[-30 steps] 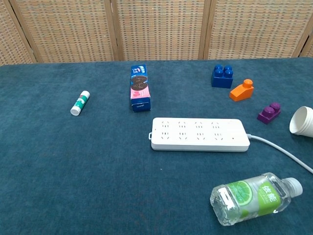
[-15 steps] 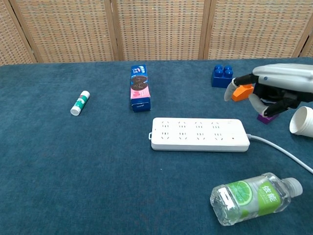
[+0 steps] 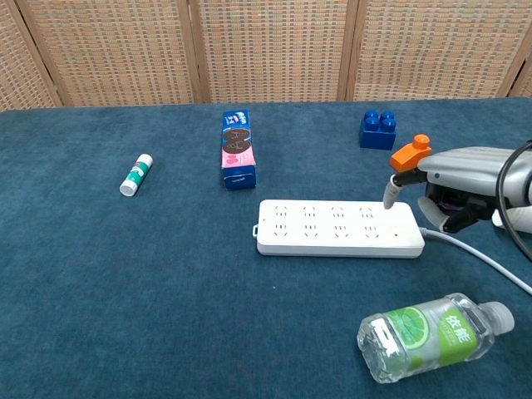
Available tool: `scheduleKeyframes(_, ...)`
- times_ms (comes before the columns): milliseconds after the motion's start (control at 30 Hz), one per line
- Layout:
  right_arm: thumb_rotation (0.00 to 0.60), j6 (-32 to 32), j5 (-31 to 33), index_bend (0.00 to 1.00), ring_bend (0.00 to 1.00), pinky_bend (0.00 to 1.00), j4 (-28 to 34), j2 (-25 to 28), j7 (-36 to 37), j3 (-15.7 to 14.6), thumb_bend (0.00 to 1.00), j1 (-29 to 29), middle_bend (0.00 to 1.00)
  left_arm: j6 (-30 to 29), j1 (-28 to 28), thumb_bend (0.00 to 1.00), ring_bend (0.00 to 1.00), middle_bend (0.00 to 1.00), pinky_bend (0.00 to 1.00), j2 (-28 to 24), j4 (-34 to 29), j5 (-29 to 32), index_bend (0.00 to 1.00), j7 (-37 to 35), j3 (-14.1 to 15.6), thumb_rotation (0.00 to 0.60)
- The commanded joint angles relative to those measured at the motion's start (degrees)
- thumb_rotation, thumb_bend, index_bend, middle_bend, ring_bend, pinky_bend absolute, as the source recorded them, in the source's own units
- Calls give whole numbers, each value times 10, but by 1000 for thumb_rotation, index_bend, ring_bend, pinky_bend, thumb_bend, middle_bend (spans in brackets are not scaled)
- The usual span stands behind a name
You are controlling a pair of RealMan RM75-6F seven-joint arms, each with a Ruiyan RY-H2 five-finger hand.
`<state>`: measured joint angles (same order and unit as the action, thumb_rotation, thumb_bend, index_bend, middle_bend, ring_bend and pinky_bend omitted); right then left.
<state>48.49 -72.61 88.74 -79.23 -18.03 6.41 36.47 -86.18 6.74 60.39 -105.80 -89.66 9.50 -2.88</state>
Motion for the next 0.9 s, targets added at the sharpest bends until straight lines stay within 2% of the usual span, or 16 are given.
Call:
scheduleKeyframes(33, 600, -1, 3, 275, 988, 1000, -4, -3, -3, -4, 794, 2, 887, -1, 0, 0, 0, 0, 0, 1, -1, -1, 0, 1, 1, 600)
scheduleKeyframes(900, 600, -8, 41, 292, 988, 1000, -26, -18, -16, -17, 794, 18, 887, -5, 0, 0, 0, 0, 0, 5, 3, -6, 0, 3, 2, 600)
